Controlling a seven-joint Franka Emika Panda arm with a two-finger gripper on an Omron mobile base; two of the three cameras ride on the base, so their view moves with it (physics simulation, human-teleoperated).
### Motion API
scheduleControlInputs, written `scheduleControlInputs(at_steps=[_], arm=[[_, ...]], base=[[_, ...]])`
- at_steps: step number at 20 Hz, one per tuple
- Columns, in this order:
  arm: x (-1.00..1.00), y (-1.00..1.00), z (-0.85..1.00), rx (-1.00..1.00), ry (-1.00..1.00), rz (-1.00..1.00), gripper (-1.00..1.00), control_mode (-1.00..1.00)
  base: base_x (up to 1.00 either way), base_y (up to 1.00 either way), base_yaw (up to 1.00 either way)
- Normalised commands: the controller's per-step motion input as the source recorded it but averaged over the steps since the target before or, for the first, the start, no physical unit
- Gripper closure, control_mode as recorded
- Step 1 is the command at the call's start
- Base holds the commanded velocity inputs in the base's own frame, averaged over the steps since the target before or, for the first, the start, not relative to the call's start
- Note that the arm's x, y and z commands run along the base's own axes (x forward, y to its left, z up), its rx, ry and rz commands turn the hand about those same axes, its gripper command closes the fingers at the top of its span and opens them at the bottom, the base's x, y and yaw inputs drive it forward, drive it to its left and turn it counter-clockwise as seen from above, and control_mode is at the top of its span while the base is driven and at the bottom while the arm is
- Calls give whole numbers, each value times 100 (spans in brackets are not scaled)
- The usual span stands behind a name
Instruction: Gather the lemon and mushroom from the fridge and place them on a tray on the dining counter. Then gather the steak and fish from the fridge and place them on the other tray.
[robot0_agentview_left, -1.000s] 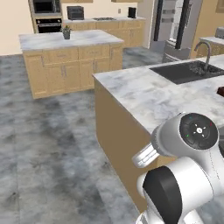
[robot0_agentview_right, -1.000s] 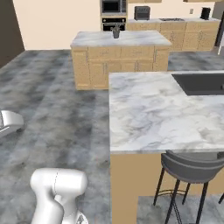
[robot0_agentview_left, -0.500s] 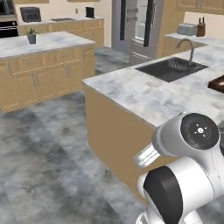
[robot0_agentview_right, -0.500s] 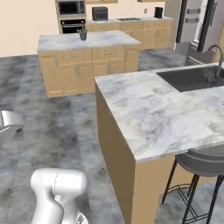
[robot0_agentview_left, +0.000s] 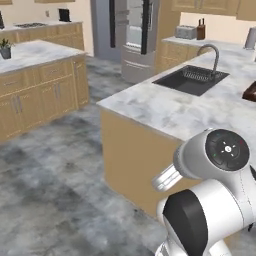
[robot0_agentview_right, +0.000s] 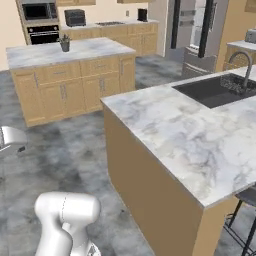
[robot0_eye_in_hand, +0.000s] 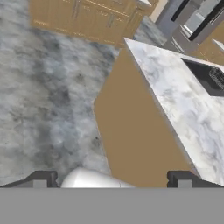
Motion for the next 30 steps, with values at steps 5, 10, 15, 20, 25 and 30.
scheduleControlInputs(at_steps=[5,10,15,20,25,30], arm=[[0,0,0,0,0,0,-100,100],[0,0,0,0,0,0,-100,100],[0,0,0,0,0,0,-100,100],[0,0,0,0,0,0,-100,100],[0,0,0,0,0,0,-100,100],[0,0,0,0,0,0,-100,100]], base=[[56,100,-37],[57,100,-36],[57,100,-36],[58,100,-36],[60,100,-36],[62,100,-34]])
